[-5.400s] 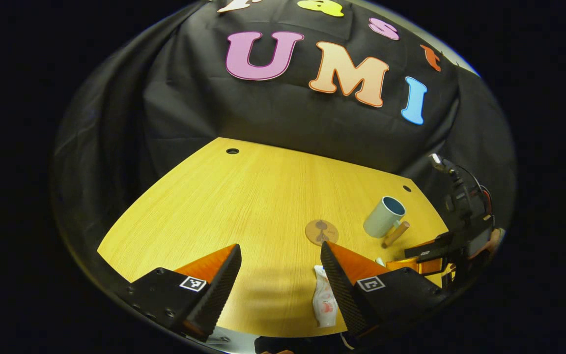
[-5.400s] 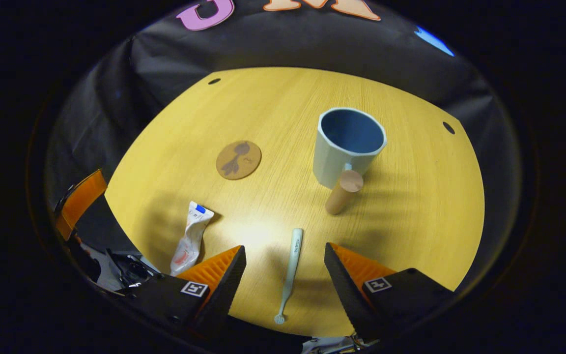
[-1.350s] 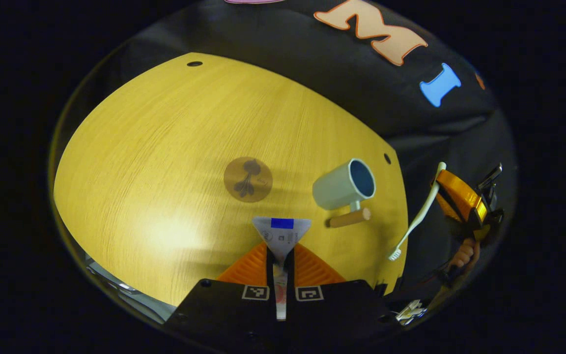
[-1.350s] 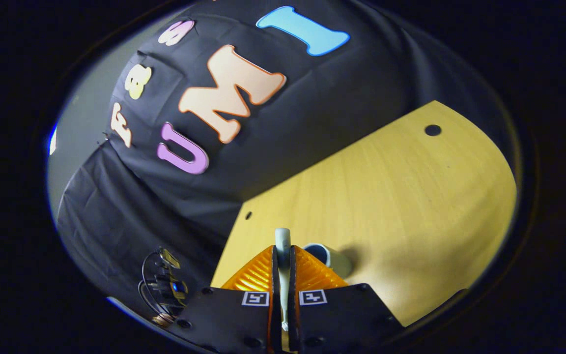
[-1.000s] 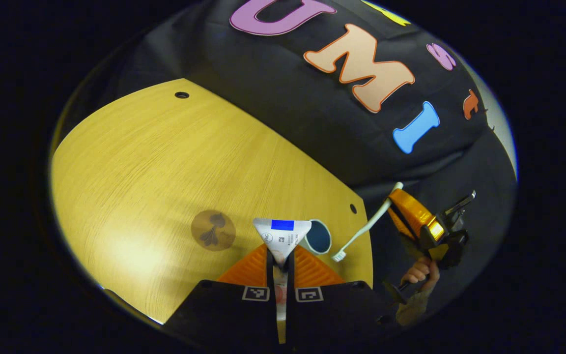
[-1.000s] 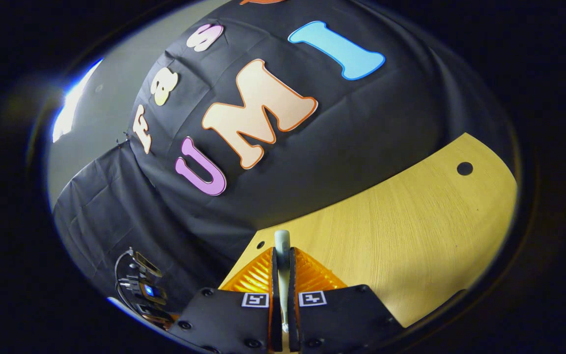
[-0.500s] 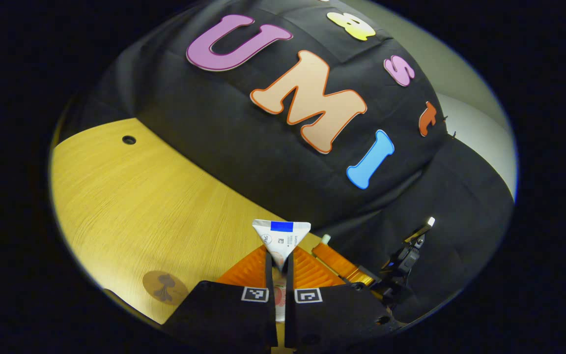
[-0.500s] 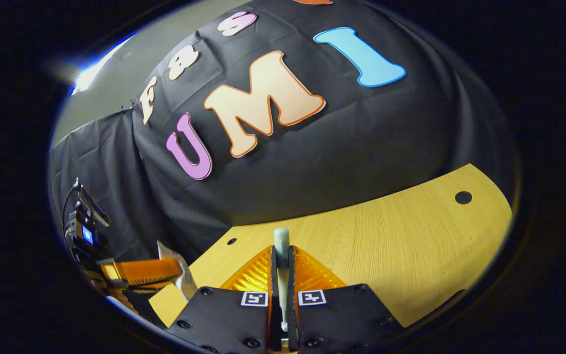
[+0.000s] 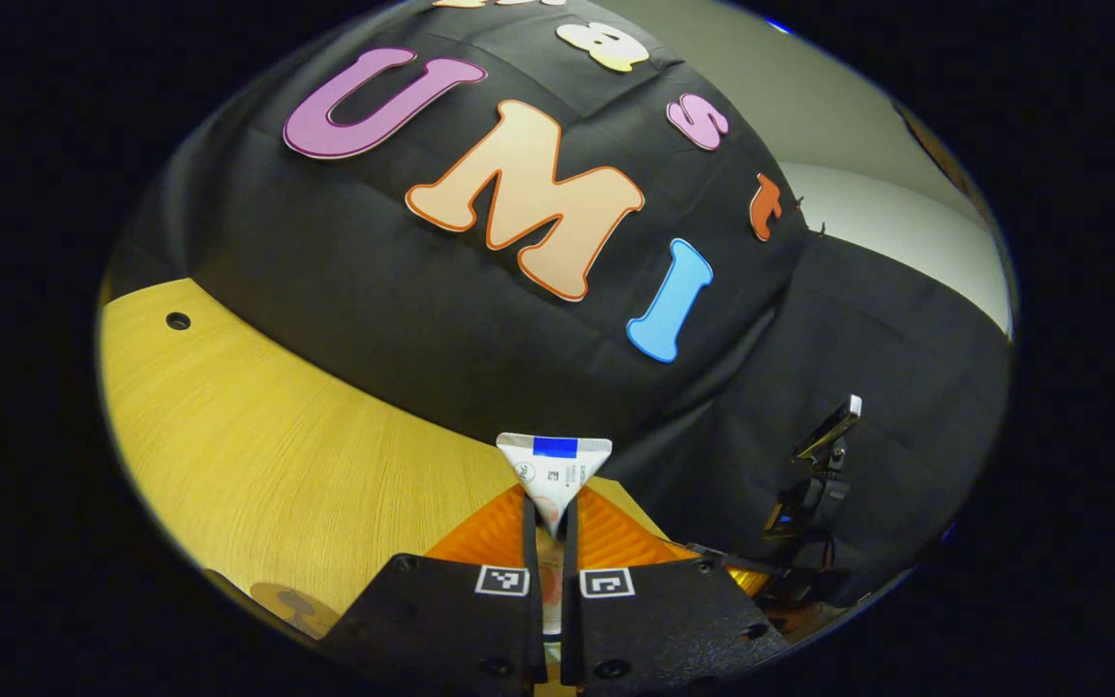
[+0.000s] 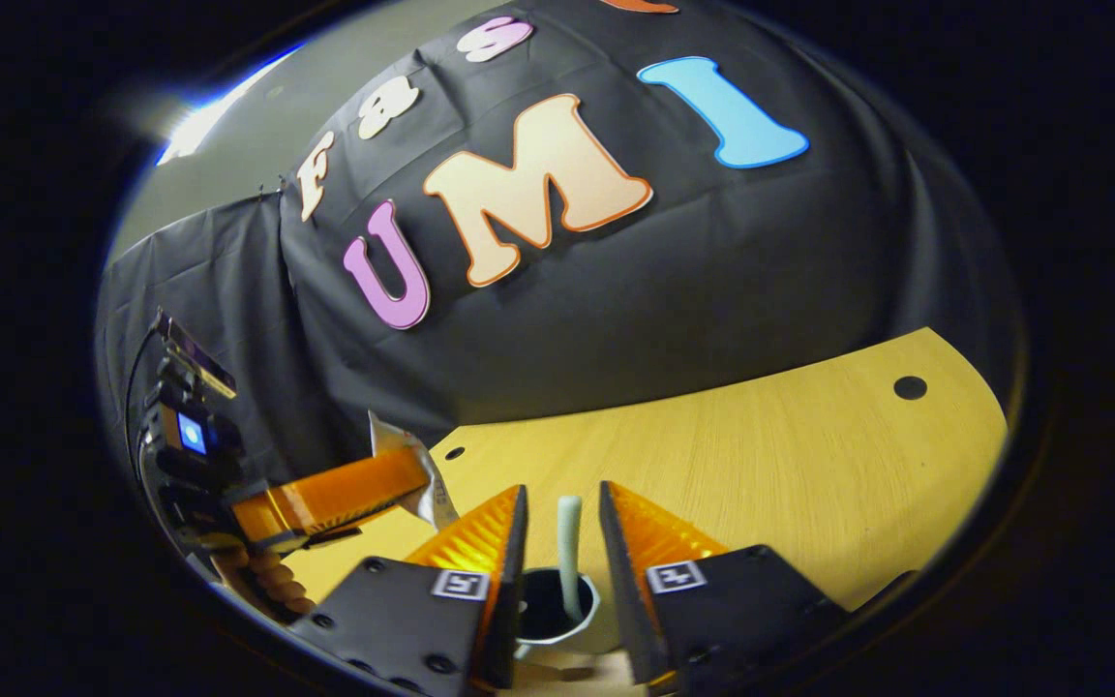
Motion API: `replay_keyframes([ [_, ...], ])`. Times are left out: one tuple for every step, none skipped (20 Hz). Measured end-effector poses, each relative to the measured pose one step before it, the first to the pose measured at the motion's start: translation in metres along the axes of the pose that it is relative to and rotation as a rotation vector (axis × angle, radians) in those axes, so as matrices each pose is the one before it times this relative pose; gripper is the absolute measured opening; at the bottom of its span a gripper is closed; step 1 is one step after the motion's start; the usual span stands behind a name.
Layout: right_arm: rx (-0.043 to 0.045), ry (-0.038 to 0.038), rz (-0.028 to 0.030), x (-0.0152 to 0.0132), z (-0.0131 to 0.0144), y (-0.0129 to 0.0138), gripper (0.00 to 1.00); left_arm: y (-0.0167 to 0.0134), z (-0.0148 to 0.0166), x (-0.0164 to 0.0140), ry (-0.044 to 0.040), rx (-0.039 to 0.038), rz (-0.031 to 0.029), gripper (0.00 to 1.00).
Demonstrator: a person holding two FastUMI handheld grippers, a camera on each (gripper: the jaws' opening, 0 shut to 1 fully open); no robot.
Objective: Put the toothbrush and toothpaste on the desktop into the cup, then pick up the cup and place it on the coaster on the desktop.
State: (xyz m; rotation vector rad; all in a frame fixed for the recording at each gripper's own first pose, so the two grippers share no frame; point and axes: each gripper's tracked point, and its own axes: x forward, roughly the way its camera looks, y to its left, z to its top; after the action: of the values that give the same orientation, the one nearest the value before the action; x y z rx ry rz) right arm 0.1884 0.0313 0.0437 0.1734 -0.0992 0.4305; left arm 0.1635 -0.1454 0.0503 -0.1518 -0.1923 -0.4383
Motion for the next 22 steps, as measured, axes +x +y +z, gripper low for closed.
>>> replay_keyframes([
  [0.01498,-0.01174,-0.01492,-0.00349,0.00331,-0.00662,0.65,-0.00056,-0.00158,0.00100,-0.00603,-0.00098,-0.00416,0.04],
  [0.00158,-0.01542,-0.01887,-0.00703,0.00539,-0.00940,0.94,0.00046,-0.00340,0.00006,0.00075,0.00313,-0.00377,0.05],
  [-0.00907,-0.01359,-0.02647,-0.00838,0.00443,-0.00974,0.96,0.00032,-0.00368,-0.00069,-0.00175,0.00459,-0.00406,0.04],
  [-0.01206,-0.00896,-0.02412,-0.00771,0.00310,-0.00976,0.95,-0.00062,-0.00271,0.00058,-0.00411,0.00640,-0.00293,0.04],
  [-0.00721,-0.00548,-0.02517,-0.00699,0.00211,-0.01026,0.95,0.00040,-0.00258,0.00026,0.00208,0.01293,0.00347,0.04],
  [0.00446,-0.00011,-0.01515,-0.00650,0.00049,-0.00852,0.95,0.00148,-0.00286,0.00196,-0.00708,0.01782,0.00670,0.05],
  [0.01091,0.00742,-0.01049,-0.00694,-0.00202,-0.00634,0.95,-0.00053,-0.00227,0.00122,0.00474,0.02362,0.00320,0.05],
  [0.00536,0.01047,-0.01059,-0.00623,-0.00198,-0.00595,0.95,-0.00230,-0.00522,0.00262,0.00101,0.02306,-0.00133,0.05],
  [-0.00706,0.00754,-0.01480,-0.00503,-0.00322,-0.00688,0.95,-0.00206,-0.00434,0.00087,0.00565,0.02059,-0.00234,0.05],
  [-0.01663,0.00842,-0.01090,-0.00567,-0.00264,-0.00548,0.95,-0.00278,-0.00378,0.00148,0.00148,0.01806,-0.00357,0.04],
  [-0.01879,0.00735,-0.00806,-0.00659,-0.00229,-0.00427,0.96,-0.00444,-0.00432,0.00029,0.00071,0.02021,-0.01068,0.05],
  [-0.01639,-0.00061,-0.00821,-0.00533,-0.00094,-0.00372,0.96,-0.00340,-0.00647,-0.00064,0.00072,0.01752,-0.00793,0.05],
  [-0.01001,0.00053,-0.00398,-0.00359,-0.00058,-0.00240,0.96,-0.00238,-0.00868,0.00004,0.01472,0.01520,-0.00345,0.05],
  [-0.00218,0.00447,-0.00176,-0.00351,-0.00142,-0.00104,0.95,-0.00042,-0.00563,-0.00189,0.00488,0.01904,0.00436,0.04],
  [0.00167,0.00303,-0.00232,-0.00247,-0.00096,-0.00070,0.95,-0.00036,0.00683,0.00033,-0.04190,0.01410,0.00096,0.05],
  [0.00376,-0.00236,-0.00358,-0.00306,0.00039,-0.00193,0.96,-0.00107,-0.00164,-0.00084,0.00944,0.01530,-0.00162,0.04],
  [0.00387,-0.00158,-0.00278,-0.00209,-0.00032,-0.00123,0.96,0.00080,-0.00369,-0.00154,0.00307,0.00516,0.00788,0.05],
  [0.00412,-0.00219,-0.00325,-0.00307,0.00021,-0.00128,0.96,0.00014,0.00148,-0.00061,-0.00994,-0.00277,0.00022,0.08],
  [0.00362,0.00158,-0.00134,-0.00261,-0.00133,-0.00088,0.96,-0.00203,-0.00065,-0.00176,0.00881,-0.00547,-0.01139,0.08],
  [0.00196,0.00208,-0.00097,-0.00261,-0.00020,0.00057,0.95,0.00052,-0.00040,-0.00204,-0.00198,-0.00376,0.00580,0.12],
  [-0.00083,0.00106,-0.00020,-0.00191,-0.00073,0.00044,0.96,-0.00232,0.00047,-0.00384,0.00180,-0.00837,-0.00708,0.13],
  [-0.00350,0.00145,0.00019,-0.00207,-0.00033,0.00154,0.96,-0.00293,-0.00316,-0.00106,0.01252,-0.00727,-0.00395,0.25],
])
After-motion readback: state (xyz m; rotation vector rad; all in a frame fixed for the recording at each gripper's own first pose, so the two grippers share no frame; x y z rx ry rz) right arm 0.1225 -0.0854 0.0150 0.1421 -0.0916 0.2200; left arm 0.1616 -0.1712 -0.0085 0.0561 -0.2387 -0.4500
